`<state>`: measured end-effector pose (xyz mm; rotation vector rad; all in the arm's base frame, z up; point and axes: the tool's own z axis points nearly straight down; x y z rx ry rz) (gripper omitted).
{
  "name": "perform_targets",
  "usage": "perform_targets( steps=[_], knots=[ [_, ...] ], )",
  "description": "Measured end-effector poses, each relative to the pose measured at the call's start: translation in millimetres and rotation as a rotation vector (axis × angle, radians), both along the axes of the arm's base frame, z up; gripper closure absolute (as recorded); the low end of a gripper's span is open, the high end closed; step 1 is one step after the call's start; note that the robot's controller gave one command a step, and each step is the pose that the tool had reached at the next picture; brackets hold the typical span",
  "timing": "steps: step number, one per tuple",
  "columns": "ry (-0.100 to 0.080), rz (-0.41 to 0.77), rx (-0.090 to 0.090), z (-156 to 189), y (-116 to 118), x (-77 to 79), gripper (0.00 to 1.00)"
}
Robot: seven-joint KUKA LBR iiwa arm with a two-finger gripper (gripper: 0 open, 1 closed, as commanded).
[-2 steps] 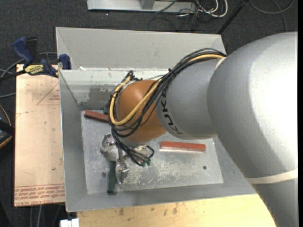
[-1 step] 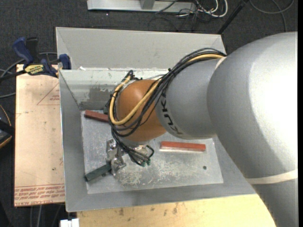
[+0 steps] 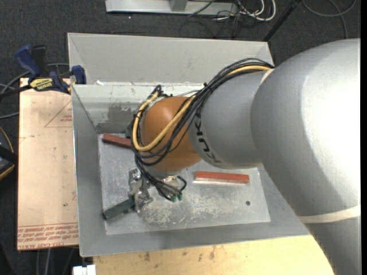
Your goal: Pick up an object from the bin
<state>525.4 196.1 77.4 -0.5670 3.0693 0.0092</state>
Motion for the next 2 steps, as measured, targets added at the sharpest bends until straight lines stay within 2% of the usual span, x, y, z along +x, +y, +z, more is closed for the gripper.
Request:
perform_targets(
  steps=[1, 2],
  knots=[
    [0.001, 0.002, -0.001, 1.7, -0.3, -0.7, 1.0],
    [0.016, 0.161, -0.009, 127.4, 37.9, -1.5, 1.0]
  ],
)
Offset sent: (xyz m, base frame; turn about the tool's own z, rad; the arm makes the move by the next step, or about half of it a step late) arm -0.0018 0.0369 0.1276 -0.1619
